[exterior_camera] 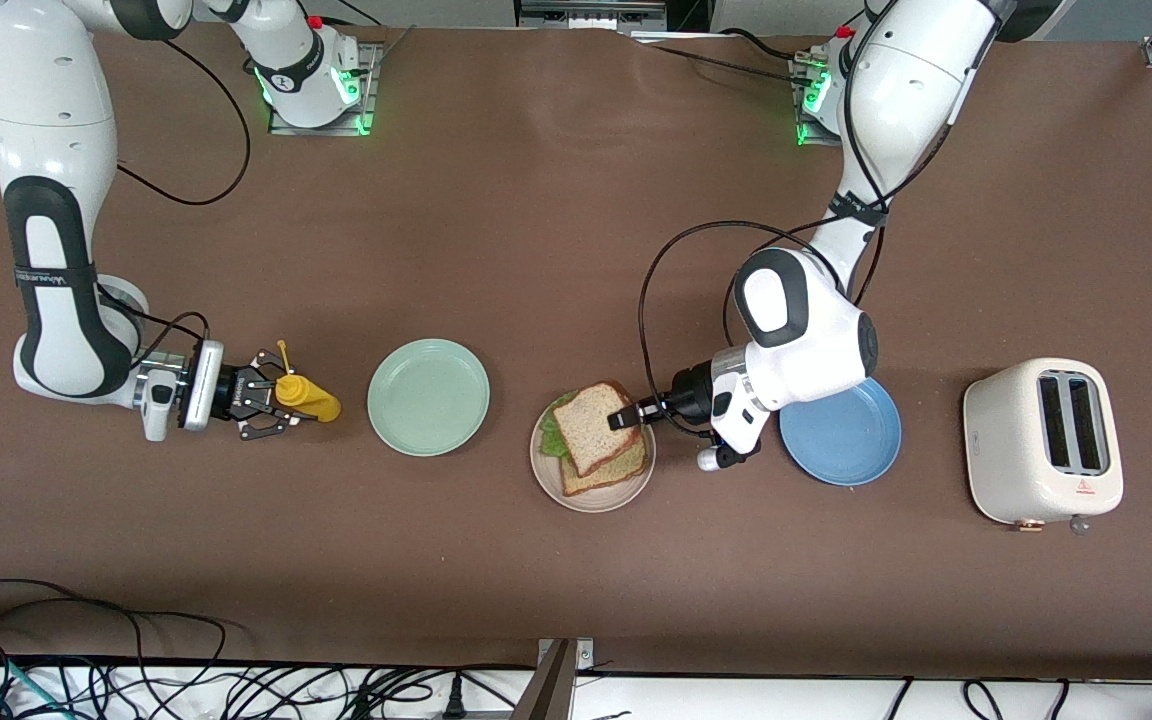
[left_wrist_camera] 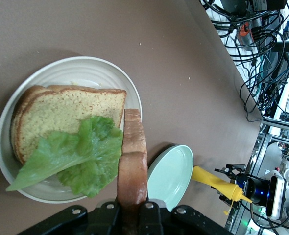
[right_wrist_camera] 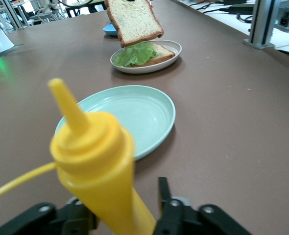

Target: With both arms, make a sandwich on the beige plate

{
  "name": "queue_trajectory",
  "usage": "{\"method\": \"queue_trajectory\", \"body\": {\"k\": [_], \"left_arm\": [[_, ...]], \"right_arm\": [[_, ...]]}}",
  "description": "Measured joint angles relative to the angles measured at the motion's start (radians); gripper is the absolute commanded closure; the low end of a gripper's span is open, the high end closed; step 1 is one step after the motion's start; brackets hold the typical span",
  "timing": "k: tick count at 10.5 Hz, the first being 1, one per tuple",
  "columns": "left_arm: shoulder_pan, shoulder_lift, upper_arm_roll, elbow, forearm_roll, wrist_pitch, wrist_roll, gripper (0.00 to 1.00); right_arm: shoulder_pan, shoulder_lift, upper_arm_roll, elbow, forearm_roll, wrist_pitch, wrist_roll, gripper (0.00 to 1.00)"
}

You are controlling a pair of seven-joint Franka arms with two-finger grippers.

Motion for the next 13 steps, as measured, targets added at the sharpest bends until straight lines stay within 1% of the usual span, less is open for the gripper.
{"method": "queue_trajectory", "body": {"k": [3,6,7,8,10,11,12,13], "left_arm": [[-0.013,0.016,0.0,0.001,-0.019,0.028,0.001,1.0],[-0.026,0.05,0.0,0.014,-0.019,0.037,0.006,1.0],[-0.028,0.054,0.0,0.017,-0.019,0.04,0.007,0.47],[-0.028,0.054,0.001,0.021,-0.019,0.041,0.009,0.0],[-0.028,0.054,0.012,0.034,-0.004,0.046,0.018,0.0],[-0.028,0.053,0.026,0.044,0.025,0.051,0.019,0.0],[-0.024,0.053,0.039,0.049,0.059,0.053,0.019,0.0],[-0.016,0.053,0.046,0.05,0.091,0.054,0.019,0.0]], "right_arm": [[-0.001,-0.012,-0.057,0.001,-0.001,-0.029,-0.004,0.0],[-0.001,-0.05,-0.148,-0.02,-0.015,-0.055,-0.002,0.0],[-0.002,-0.078,-0.177,-0.04,-0.034,-0.054,0.018,0.0],[-0.003,-0.113,-0.194,-0.055,-0.077,-0.046,0.08,0.0],[-0.002,-0.202,-0.194,-0.06,-0.2,0.011,0.312,0.0],[0.0,-0.256,-0.184,-0.061,-0.278,0.04,0.459,0.0],[0.0,-0.308,-0.159,-0.061,-0.372,0.081,0.6,0.0],[0.001,-0.361,-0.118,-0.061,-0.476,0.135,0.75,0.0]]}}
